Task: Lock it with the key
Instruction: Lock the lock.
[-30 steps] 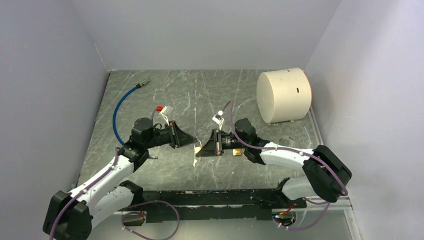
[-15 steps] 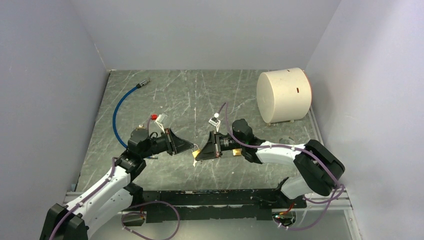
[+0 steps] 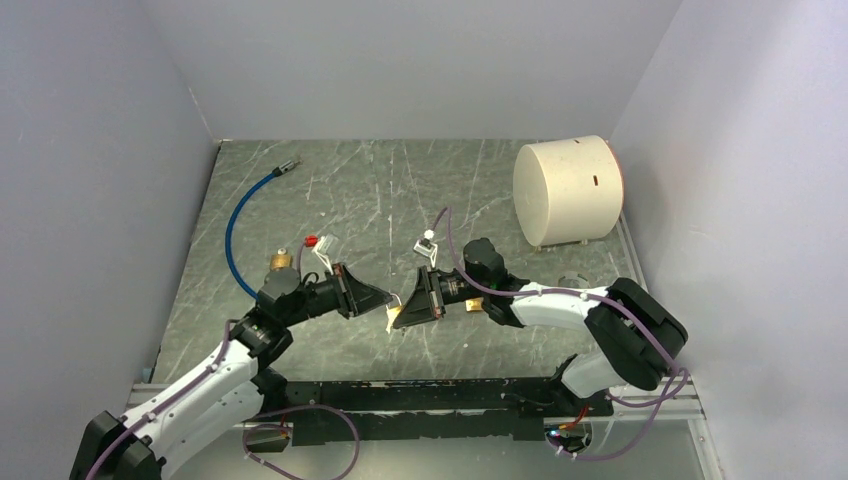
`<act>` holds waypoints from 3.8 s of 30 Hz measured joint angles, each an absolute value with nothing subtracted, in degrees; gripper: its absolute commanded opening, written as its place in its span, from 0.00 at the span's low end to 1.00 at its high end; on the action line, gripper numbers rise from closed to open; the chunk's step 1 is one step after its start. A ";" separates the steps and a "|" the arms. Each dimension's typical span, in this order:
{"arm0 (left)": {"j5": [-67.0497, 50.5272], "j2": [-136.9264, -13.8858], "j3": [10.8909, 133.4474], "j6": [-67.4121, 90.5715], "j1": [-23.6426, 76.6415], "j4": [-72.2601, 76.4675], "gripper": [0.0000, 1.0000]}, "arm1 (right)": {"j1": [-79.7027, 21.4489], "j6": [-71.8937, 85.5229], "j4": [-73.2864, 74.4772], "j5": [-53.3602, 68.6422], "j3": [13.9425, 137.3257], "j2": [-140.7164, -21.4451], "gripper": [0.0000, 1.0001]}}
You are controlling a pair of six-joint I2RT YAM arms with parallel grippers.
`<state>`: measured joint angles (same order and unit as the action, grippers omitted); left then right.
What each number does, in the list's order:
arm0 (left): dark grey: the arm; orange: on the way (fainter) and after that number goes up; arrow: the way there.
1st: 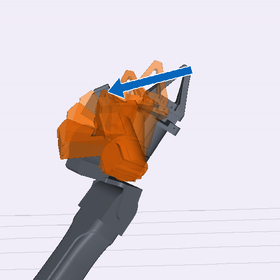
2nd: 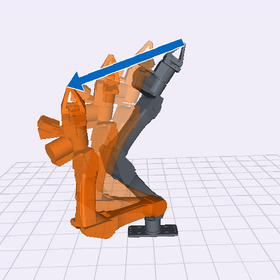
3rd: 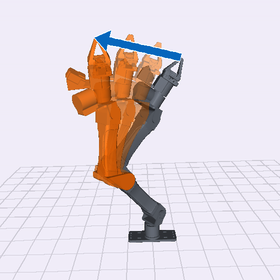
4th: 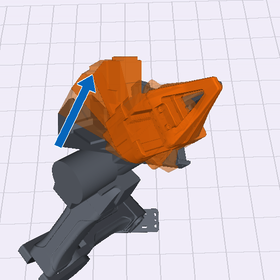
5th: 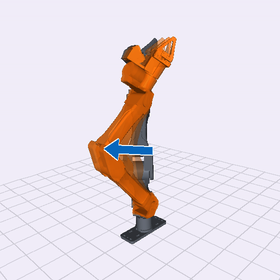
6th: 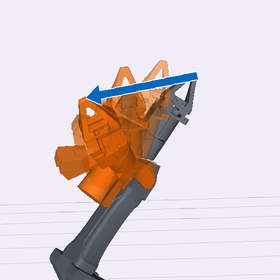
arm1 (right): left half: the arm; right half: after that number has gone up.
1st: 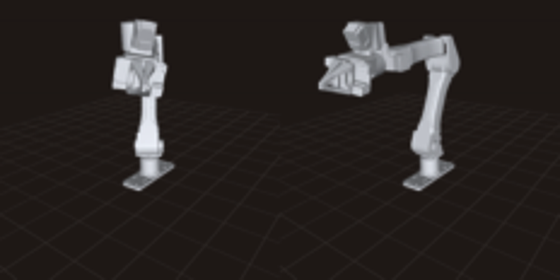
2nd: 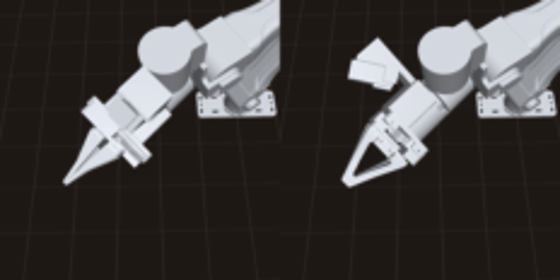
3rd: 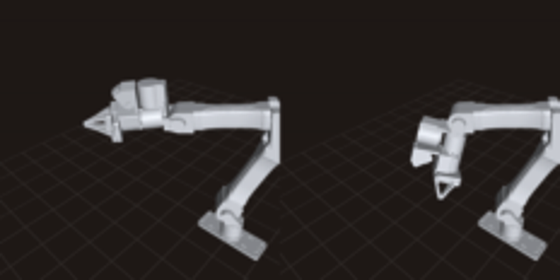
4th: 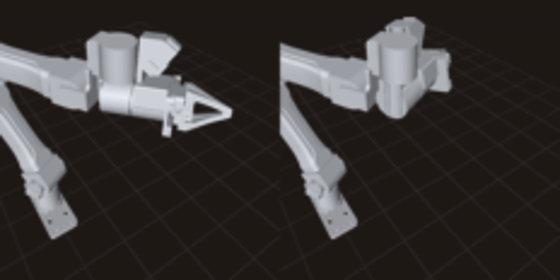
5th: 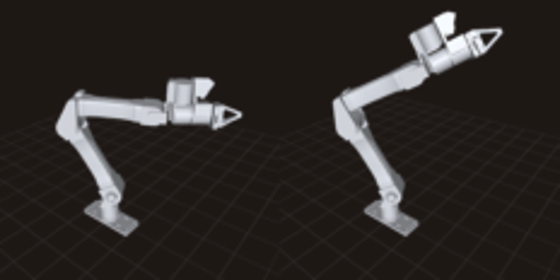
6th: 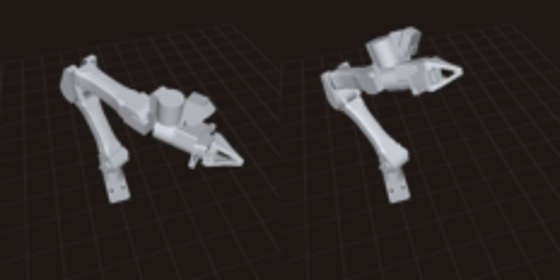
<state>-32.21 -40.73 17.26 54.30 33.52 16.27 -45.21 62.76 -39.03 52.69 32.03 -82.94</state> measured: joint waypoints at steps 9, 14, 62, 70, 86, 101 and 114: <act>-28.60 -39.33 16.21 54.30 36.47 15.16 0.03 | -45.30 61.93 -36.32 53.17 32.03 -82.81 0.00; -27.24 -37.30 14.59 54.61 37.58 14.52 0.03 | -45.47 61.47 -34.37 53.19 32.05 -82.81 0.00; -14.02 -38.44 8.62 59.70 46.13 23.20 0.02 | -42.72 61.67 -30.20 59.53 34.15 -87.72 0.00; -14.00 -38.44 8.62 59.68 46.22 24.82 0.02 | -42.37 61.34 -30.61 60.01 34.20 -86.89 0.00; -11.84 -45.91 23.62 48.75 47.03 9.28 0.02 | -41.39 57.98 -23.51 52.12 33.87 -78.52 0.00; -42.44 -55.22 35.75 44.91 33.43 -1.87 0.83 | -39.20 56.07 -21.06 31.27 36.34 -74.78 0.00; -55.81 -60.07 48.36 30.17 25.58 -18.13 0.92 | -42.65 54.63 -19.29 31.03 38.68 -73.78 0.00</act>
